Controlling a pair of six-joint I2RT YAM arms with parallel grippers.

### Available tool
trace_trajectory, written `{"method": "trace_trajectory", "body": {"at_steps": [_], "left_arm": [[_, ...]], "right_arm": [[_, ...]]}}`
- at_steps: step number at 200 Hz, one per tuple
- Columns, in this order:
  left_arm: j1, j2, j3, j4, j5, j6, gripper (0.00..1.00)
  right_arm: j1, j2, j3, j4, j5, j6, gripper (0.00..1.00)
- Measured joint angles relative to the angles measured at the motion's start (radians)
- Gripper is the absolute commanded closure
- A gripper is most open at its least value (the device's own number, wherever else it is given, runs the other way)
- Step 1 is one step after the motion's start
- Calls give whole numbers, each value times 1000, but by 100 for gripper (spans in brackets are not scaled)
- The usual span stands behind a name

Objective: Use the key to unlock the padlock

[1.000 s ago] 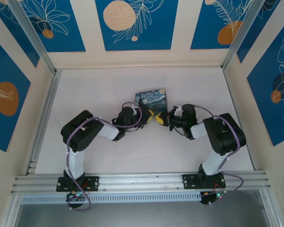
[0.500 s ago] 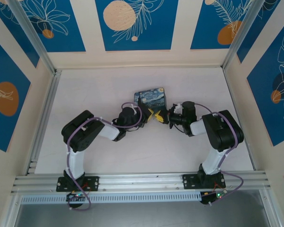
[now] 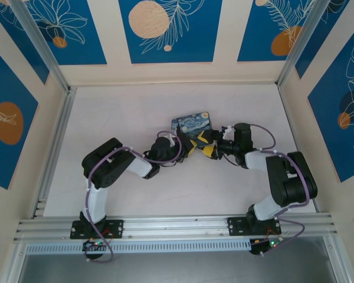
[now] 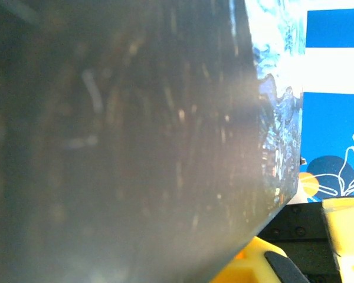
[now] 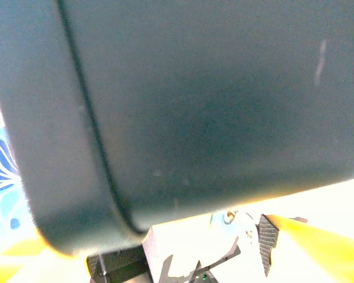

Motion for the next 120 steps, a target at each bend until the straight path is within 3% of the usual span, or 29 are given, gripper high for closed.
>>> {"method": "trace_trajectory", "body": {"at_steps": [45,55,87,106,120], "left_arm": [[0,-3,0,-52,10,80,100],[0,-7,0,-68,15,102,100],[2,-38,0,-156,27,154,100],[2,-63,7,-239,33,189,100],[6,-76,24,-308,39,217,100]], "right_arm": [[-7,-130,2,-267,54,-194,27],[-3,-158,8,-338,86,-247,19],[30,-233,36,-527,217,-413,18],[79,-259,58,-612,311,-500,22],[127,-266,77,-665,383,-562,31]]}}
